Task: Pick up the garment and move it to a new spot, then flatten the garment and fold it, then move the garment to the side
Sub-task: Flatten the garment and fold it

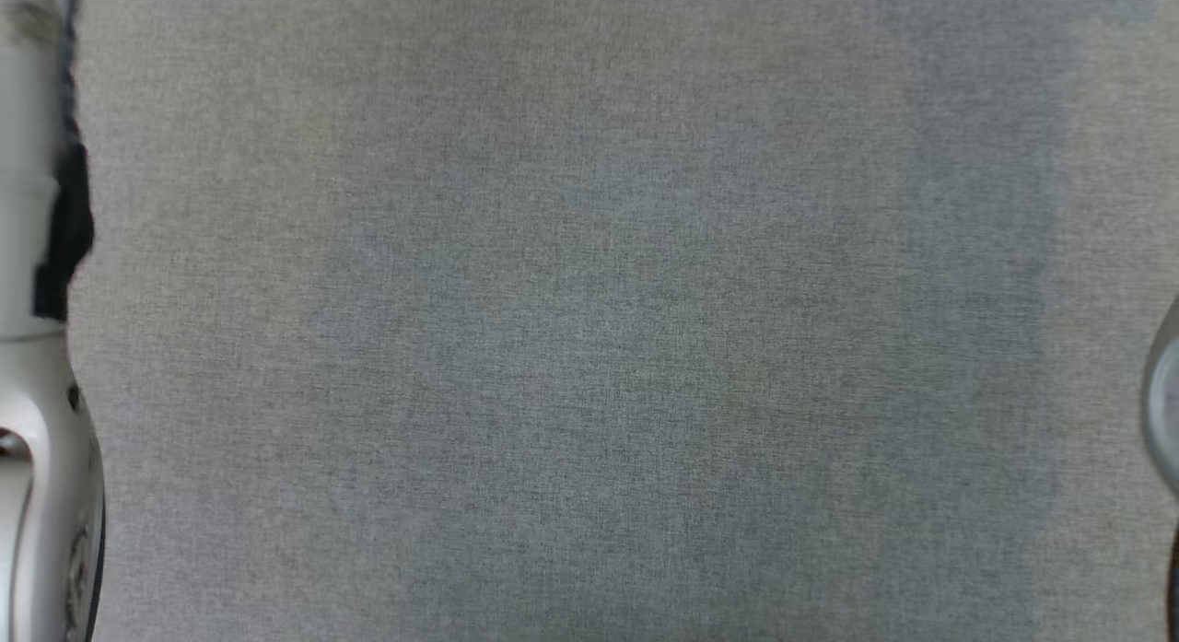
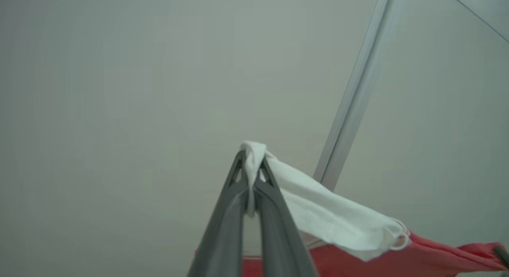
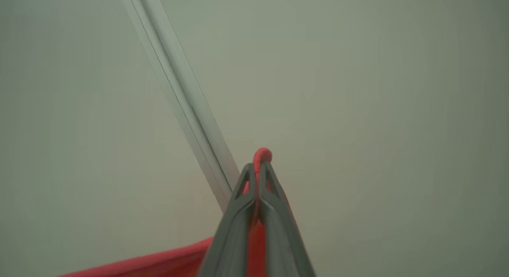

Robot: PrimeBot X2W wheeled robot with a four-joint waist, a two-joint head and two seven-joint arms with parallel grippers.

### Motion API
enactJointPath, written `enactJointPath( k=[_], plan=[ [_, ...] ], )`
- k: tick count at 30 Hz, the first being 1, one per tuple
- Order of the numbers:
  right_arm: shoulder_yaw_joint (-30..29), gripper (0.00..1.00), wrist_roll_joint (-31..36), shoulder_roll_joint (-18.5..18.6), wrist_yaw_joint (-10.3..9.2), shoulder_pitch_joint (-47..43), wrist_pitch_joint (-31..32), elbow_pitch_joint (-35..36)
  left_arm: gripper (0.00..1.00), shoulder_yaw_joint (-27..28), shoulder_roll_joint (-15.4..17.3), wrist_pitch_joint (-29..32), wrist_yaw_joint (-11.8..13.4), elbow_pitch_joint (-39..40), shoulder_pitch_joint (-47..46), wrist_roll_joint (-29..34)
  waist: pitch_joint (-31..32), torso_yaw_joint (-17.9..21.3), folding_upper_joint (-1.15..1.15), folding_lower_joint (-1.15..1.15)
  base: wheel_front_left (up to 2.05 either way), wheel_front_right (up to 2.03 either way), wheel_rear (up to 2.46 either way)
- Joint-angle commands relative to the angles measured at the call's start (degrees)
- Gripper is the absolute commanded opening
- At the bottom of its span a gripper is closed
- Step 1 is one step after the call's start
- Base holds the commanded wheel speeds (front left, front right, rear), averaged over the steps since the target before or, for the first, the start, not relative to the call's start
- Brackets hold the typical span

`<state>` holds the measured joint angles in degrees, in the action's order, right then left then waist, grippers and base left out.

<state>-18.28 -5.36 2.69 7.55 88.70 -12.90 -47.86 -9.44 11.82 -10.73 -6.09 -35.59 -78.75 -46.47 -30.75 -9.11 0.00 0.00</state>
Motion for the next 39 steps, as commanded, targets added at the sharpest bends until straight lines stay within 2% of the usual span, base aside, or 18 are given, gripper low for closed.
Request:
enactJointPath(
  k=[1, 9, 16, 21, 28, 39],
  plan=[
    [-0.54, 0.00, -0.33, 0.38, -0.12, -2.05, -0.59, -1.35, 0.00, -0.76, 0.86, -0.71, -0.38, -1.48, 1.64, 1.00, -0.65, -0.46, 0.00, 0.00, 0.00, 0.00, 0.00],
    [-0.48, 0.00, -1.70, 1.55, -0.12, -14.92, -1.76, -11.10, 0.00, -10.00, 2.90, -3.54, -1.32, -7.32, 13.02, 3.63, 1.93, -0.55, 0.00, 0.00, 0.00, 0.00, 0.00],
    [2.50, 0.00, -4.74, 3.48, -0.13, -26.00, -0.41, -17.29, 0.00, -20.71, 8.83, -3.70, -1.32, -4.54, 26.67, 0.26, 8.66, 0.09, 0.00, 0.00, 0.00, 0.00, 0.00],
    [4.85, 0.00, -7.23, 5.04, -0.14, -33.19, 1.91, -20.45, 0.00, -27.42, 13.16, -1.42, -1.31, -2.38, 34.88, -2.78, 14.04, 0.54, 0.00, 0.00, 0.00, 0.00, 0.00],
    [7.07, 0.00, -11.04, 6.38, -0.15, -40.76, 3.60, -21.88, 0.00, -33.25, 17.14, 0.51, -1.30, 0.37, 42.53, -7.14, 19.48, 0.63, 0.00, 0.00, 0.00, 0.00, 0.00],
    [9.76, 0.00, -18.78, 5.68, -0.15, -49.58, 4.61, -19.02, 0.00, -38.81, 19.27, 0.86, -1.31, 1.83, 50.17, -9.01, 25.53, 0.85, 0.00, 0.00, 0.00, 0.00, 0.00]
  ],
)
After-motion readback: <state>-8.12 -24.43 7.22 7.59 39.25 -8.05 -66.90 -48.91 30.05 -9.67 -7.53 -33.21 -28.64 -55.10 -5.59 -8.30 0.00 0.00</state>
